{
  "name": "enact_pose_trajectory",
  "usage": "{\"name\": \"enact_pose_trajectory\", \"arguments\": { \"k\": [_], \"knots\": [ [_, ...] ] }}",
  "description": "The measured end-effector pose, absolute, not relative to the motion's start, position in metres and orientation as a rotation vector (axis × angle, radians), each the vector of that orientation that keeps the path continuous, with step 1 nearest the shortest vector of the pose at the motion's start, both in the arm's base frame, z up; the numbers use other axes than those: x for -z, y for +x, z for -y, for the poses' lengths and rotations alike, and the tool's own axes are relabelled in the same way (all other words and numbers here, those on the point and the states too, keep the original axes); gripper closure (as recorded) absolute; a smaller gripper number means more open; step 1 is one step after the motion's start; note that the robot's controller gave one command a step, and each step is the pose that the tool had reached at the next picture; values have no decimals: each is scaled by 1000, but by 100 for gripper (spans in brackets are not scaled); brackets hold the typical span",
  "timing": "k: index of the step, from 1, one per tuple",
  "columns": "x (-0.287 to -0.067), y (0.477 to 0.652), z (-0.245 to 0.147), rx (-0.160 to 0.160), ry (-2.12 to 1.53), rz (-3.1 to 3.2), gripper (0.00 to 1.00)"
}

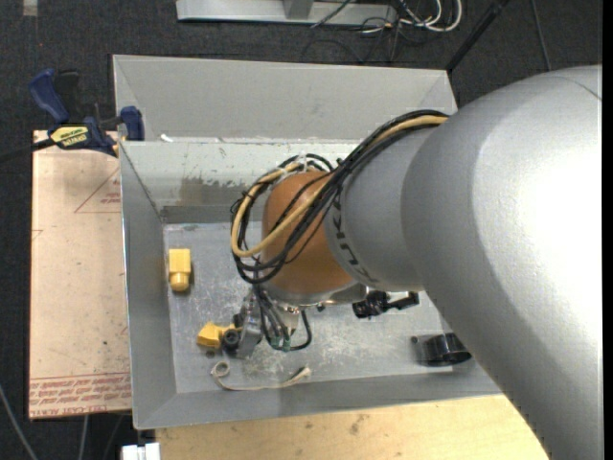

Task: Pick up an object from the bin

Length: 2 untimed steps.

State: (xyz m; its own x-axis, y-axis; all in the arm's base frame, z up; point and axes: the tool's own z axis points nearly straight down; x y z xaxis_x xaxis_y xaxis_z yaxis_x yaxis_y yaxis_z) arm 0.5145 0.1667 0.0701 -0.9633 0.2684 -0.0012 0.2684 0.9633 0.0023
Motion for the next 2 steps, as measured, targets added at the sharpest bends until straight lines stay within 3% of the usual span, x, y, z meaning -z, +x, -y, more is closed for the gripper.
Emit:
{"name": "enact_pose_trajectory", "arguments": {
  "k": [1, 2],
  "knots": [
    [-70, 515, -167, -4, 426, -3111, 100],
    [-123, 514, -179, 3, 406, -3120, 100]
  ]
}}
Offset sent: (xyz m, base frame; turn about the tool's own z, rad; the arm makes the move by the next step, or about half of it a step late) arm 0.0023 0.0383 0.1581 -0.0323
